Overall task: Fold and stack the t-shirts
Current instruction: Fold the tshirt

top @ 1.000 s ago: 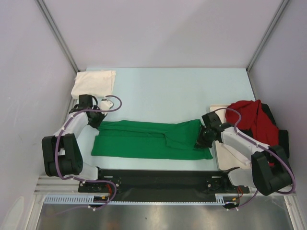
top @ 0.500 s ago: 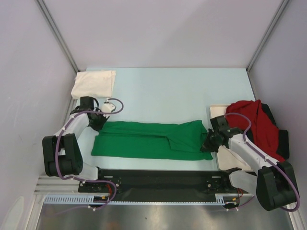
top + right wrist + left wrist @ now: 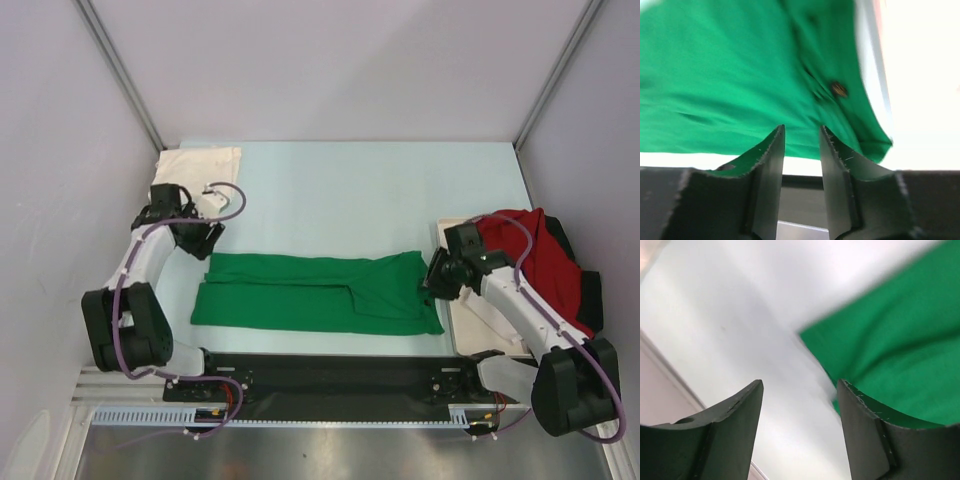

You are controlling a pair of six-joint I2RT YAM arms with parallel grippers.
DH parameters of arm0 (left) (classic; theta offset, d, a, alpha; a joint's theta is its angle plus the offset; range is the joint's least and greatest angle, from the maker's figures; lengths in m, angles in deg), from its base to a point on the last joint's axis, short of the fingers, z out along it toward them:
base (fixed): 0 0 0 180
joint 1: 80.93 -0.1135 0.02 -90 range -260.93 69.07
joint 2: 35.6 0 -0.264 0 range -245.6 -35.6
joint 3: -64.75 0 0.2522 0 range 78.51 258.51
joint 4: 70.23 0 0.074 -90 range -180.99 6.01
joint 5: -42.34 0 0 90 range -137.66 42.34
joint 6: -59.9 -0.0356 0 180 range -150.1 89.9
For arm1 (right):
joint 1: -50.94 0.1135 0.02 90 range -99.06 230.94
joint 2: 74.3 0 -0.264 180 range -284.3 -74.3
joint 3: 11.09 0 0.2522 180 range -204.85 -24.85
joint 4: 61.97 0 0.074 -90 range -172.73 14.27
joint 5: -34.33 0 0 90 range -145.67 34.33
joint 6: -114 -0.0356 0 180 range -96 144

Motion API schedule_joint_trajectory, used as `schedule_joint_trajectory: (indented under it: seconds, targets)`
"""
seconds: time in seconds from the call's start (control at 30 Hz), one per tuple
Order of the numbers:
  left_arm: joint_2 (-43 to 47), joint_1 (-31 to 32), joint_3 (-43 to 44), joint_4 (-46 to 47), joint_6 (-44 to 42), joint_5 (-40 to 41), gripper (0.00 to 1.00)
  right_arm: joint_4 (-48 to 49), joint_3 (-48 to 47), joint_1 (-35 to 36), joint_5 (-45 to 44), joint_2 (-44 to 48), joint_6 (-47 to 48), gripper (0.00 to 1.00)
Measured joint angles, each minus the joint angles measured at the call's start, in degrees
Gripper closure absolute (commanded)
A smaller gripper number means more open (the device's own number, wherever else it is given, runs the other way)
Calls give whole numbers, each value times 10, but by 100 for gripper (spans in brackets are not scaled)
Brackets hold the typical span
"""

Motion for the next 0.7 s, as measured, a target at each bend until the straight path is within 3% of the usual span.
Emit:
schedule_joint_trajectory:
  seconds: [0.2,0.43,0.53,0.57,0.67,0.7]
  targets:
    - [-98,24,17,79,70,62,30,37,-106,-3,-36,-73,37,54]
    - [-165,38,16,120,91,93,30,100,-146,-13,-64,-217,67,58]
    - [-178,40,15,124,99,88,48,127,-151,-16,-65,-266,73,64]
    - [-177,41,14,125,102,84,67,134,-151,-16,-65,-277,75,73]
    - [-174,44,1,129,109,64,100,153,-152,-16,-65,-307,79,90]
    - [-171,46,-3,129,109,61,100,153,-158,-16,-64,-314,78,94]
